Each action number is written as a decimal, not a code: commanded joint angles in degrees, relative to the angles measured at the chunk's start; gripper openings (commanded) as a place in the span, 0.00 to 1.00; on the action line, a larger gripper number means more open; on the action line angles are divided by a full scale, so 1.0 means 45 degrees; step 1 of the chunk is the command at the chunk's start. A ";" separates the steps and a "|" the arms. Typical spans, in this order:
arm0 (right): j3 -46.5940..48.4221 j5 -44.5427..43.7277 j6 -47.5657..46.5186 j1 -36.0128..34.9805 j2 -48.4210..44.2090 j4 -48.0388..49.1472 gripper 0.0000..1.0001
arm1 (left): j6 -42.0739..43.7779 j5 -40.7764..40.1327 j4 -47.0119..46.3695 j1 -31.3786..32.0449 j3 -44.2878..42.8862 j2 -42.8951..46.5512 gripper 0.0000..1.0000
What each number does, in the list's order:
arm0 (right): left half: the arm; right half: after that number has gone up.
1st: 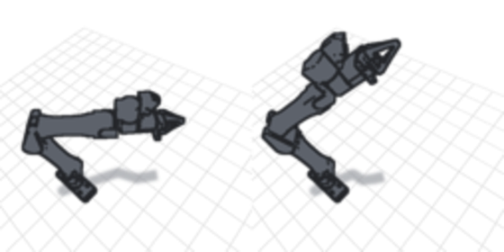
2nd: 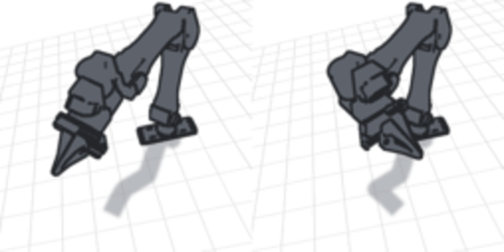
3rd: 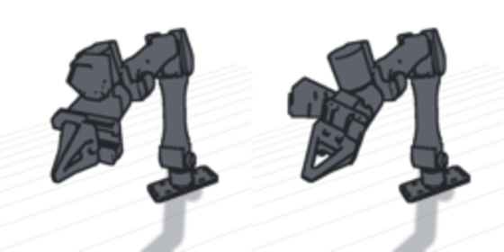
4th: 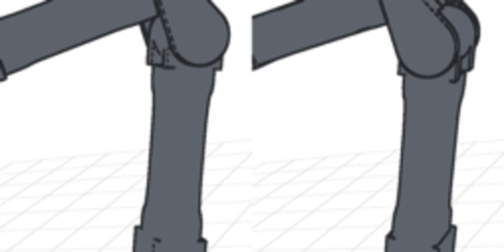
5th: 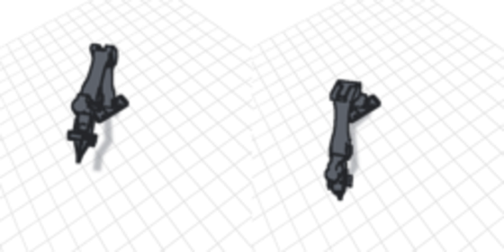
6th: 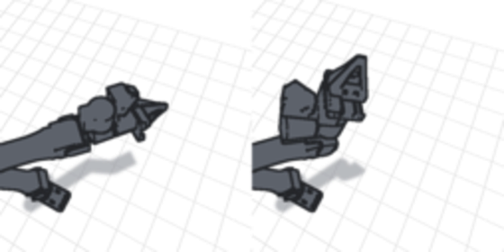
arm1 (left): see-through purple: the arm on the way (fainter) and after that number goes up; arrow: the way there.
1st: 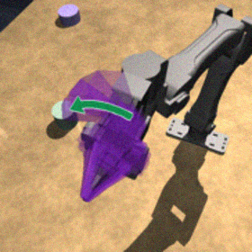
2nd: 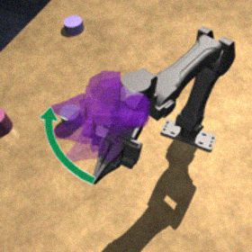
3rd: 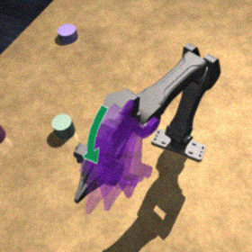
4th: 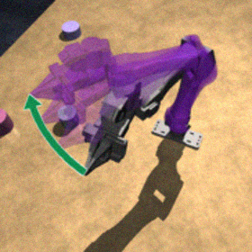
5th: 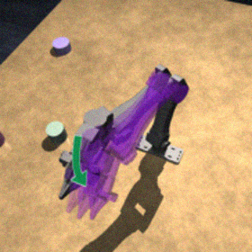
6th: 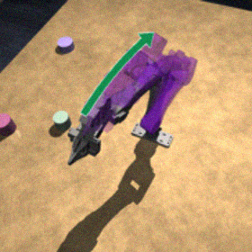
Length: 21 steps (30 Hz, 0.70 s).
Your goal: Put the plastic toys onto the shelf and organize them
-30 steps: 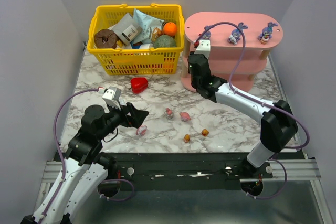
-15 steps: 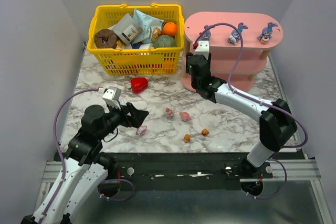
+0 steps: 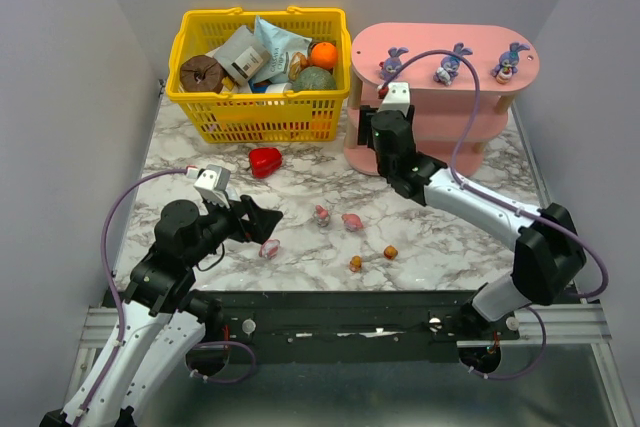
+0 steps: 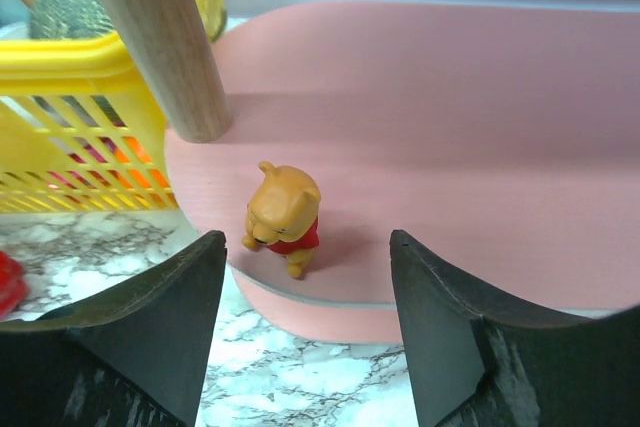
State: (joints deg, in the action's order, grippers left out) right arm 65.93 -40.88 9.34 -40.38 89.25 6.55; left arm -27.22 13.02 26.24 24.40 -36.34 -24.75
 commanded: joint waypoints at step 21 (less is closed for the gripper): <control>-0.5603 0.5178 0.3311 -0.0557 -0.8269 -0.3679 0.82 | 0.0112 -0.0100 0.0009 0.0046 0.0106 0.0462 0.99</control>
State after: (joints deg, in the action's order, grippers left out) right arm 47.27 -21.76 16.84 -41.43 56.10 -2.02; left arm -27.24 12.49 26.26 24.40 -36.32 -23.33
